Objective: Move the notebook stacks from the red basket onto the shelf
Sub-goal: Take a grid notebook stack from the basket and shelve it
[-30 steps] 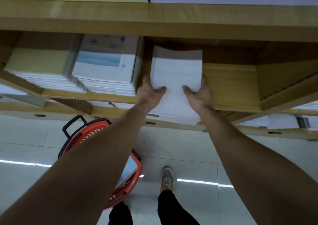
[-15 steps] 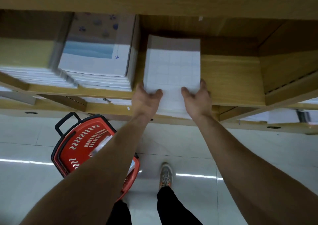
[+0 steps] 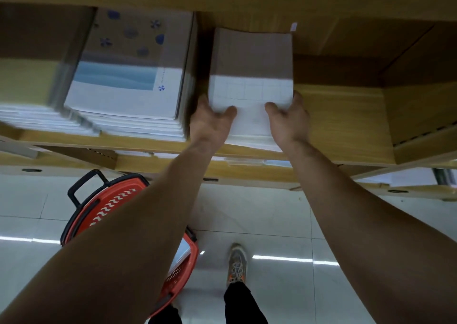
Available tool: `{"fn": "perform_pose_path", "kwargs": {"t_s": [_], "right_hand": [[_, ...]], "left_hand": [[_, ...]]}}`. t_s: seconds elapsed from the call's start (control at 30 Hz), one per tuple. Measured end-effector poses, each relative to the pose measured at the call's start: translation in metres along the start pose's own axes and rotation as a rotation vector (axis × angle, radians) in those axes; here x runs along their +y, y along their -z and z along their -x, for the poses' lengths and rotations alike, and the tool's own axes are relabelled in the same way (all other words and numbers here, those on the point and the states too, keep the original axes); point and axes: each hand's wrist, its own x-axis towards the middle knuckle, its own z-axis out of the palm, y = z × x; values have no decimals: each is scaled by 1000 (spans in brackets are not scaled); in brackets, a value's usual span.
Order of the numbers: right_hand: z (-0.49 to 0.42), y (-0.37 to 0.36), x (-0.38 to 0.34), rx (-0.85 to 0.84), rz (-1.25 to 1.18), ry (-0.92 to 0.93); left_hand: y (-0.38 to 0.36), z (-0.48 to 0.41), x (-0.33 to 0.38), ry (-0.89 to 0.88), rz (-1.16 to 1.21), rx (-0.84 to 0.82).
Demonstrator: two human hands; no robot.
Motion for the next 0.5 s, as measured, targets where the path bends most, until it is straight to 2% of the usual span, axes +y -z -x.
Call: {"fn": "perform_pose_path", "kwargs": {"t_s": [0.23,0.5], "right_hand": [[20,12,6,37,36,143],[17,13,8,33,119,167]], "left_hand": [[-8,4,-3,-17,98,-35],[-6,2,-4,-17,126,-102]]}}
